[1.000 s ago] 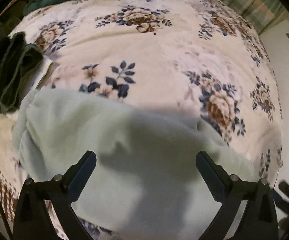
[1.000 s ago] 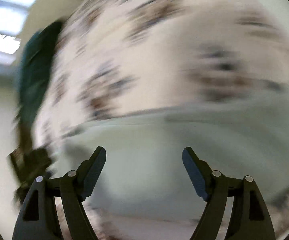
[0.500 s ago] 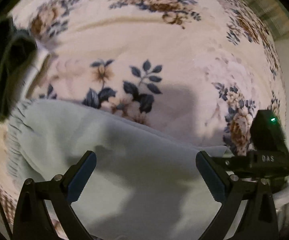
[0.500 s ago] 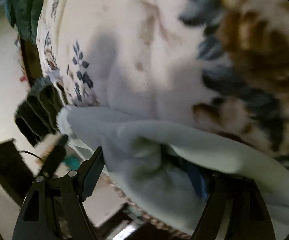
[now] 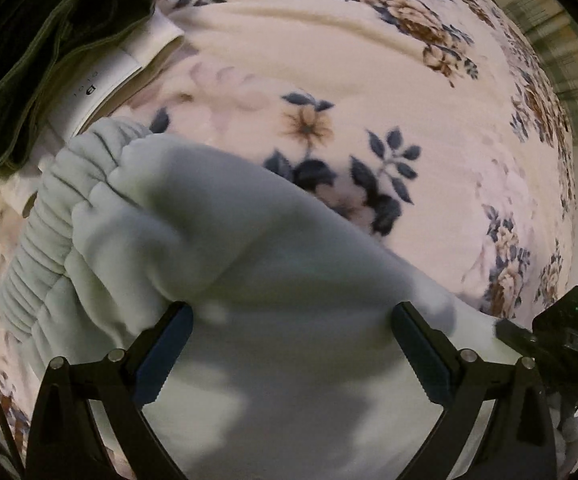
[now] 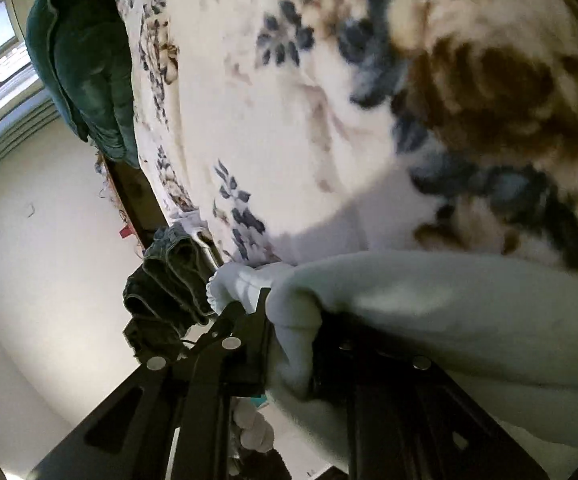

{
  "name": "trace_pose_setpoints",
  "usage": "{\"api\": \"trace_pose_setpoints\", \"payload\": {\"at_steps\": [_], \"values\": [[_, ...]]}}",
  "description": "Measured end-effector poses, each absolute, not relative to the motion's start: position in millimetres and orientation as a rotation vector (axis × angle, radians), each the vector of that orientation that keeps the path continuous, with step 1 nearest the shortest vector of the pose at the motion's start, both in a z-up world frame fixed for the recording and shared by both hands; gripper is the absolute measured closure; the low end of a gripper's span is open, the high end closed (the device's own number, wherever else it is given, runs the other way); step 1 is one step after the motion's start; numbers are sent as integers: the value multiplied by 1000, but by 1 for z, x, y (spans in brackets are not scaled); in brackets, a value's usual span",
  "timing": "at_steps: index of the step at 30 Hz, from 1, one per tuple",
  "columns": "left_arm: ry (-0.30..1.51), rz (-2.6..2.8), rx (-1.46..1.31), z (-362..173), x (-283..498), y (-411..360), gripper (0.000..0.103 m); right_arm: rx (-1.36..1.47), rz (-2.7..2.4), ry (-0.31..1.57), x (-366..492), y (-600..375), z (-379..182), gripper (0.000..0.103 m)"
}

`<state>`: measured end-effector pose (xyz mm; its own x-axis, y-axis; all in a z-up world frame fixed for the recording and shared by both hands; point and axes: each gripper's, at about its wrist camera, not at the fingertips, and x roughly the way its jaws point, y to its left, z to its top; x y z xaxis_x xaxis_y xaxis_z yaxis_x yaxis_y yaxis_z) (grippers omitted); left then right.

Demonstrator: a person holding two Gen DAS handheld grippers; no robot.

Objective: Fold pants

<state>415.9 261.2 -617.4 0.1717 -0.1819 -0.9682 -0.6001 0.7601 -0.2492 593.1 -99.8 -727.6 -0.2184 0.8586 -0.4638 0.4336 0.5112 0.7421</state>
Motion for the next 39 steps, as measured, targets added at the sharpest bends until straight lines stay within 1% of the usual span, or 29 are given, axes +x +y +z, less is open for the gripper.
{"api": "trace_pose_setpoints", "payload": {"at_steps": [2,3,4,5,6,9,11,12,13,15,19,20,23,24,25,27,29,30,33,35,36,37,38,39], "values": [[1400,325,-696,-618,417,262,1,1090,661,1845,591,-105,-728,79],[1404,321,-692,-619,418,262,1,1096,692,1866,589,-103,-732,65],[1405,316,-691,-619,419,262,1,1101,705,1901,586,-101,-739,42],[1405,313,-691,-620,420,262,1,1092,705,1937,585,-93,-748,31],[1407,320,-691,-619,421,260,1,1065,698,1974,585,-84,-757,26],[1413,310,-727,-618,425,254,1,982,628,2054,587,-61,-781,27],[1419,299,-726,-616,430,249,1,946,612,2056,589,-52,-779,44],[1427,296,-721,-615,433,246,1,915,615,2036,589,-50,-774,76],[1441,297,-727,-615,436,245,1,876,629,1996,589,-49,-763,82],[1466,298,-784,-617,437,246,2,800,644,1938,586,-45,-742,86],[1497,292,-1076,-630,426,257,2,485,773,1767,562,-20,-671,86],[1511,306,-1120,-635,424,259,2,455,789,1753,556,-15,-663,86],[1582,330,-1136,-650,425,256,2,390,832,1701,531,-1,-636,86],[1595,331,-1115,-653,426,253,5,378,844,1690,523,3,-629,86],[1604,327,-1073,-653,428,249,10,372,859,1689,520,-2,-628,86],[1614,323,-940,-648,432,240,47,332,866,1680,512,-9,-628,86],[1596,296,-883,-642,429,237,62,331,858,1687,511,-14,-636,85],[1581,283,-877,-640,425,237,65,371,843,1700,513,-19,-642,83],[1544,276,-910,-637,415,242,70,508,831,1743,520,-40,-659,80],[1532,268,-934,-637,409,246,72,627,851,1774,523,-50,-670,74],[1525,263,-947,-638,406,246,72,668,843,1784,524,-54,-675,64],[1524,258,-950,-638,405,247,72,727,826,1793,526,-61,-682,48],[1522,256,-951,-637,404,247,73,766,832,1809,526,-63,-690,39],[1520,253,-950,-636,403,247,73,793,828,1826,526,-63,-698,35]]}}
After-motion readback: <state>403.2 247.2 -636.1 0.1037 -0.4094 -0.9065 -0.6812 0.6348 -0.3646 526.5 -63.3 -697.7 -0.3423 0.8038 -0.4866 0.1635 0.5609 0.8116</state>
